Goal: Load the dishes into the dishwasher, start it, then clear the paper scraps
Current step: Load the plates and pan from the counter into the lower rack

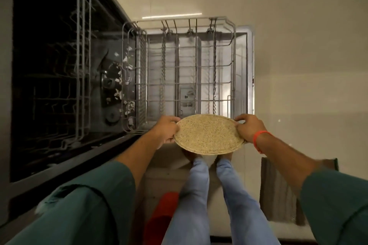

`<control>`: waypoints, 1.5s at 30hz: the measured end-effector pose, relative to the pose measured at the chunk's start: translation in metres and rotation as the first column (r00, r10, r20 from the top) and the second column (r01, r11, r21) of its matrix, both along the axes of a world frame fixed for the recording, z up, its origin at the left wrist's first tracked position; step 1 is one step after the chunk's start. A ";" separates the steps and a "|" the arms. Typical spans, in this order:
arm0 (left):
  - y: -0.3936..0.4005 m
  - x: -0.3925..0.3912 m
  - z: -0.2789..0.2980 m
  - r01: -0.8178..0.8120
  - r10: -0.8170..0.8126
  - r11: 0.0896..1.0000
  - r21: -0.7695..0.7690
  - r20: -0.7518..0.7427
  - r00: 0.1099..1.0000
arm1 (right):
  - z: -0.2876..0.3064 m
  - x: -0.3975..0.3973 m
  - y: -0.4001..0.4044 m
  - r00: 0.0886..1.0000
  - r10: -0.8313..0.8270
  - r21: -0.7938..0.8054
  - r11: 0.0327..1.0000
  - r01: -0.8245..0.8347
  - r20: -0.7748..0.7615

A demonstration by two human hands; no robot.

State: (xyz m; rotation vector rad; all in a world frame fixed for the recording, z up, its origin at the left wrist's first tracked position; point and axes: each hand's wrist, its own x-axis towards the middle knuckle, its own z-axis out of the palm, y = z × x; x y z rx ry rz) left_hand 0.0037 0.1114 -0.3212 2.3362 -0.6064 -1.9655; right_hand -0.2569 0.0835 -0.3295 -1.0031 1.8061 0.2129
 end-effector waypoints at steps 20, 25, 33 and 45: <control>0.010 -0.019 -0.077 -0.189 0.185 0.981 0.047 0.090 0.979 | -0.084 0.005 0.011 0.973 -0.228 0.174 0.958 0.229 -0.027; 0.004 -0.019 -0.086 -0.181 0.175 0.982 0.054 0.093 0.980 | -0.098 0.004 0.009 0.967 -0.251 0.199 0.947 0.253 -0.033; 0.000 -0.016 -0.098 -0.174 0.169 0.983 0.066 0.073 0.983 | -0.096 0.017 -0.001 0.938 -0.347 0.245 0.909 0.338 -0.006; 0.001 -0.021 -0.098 -0.238 0.243 0.961 0.144 -0.021 0.970 | -0.110 0.022 -0.006 0.838 -0.545 0.253 0.816 0.519 0.039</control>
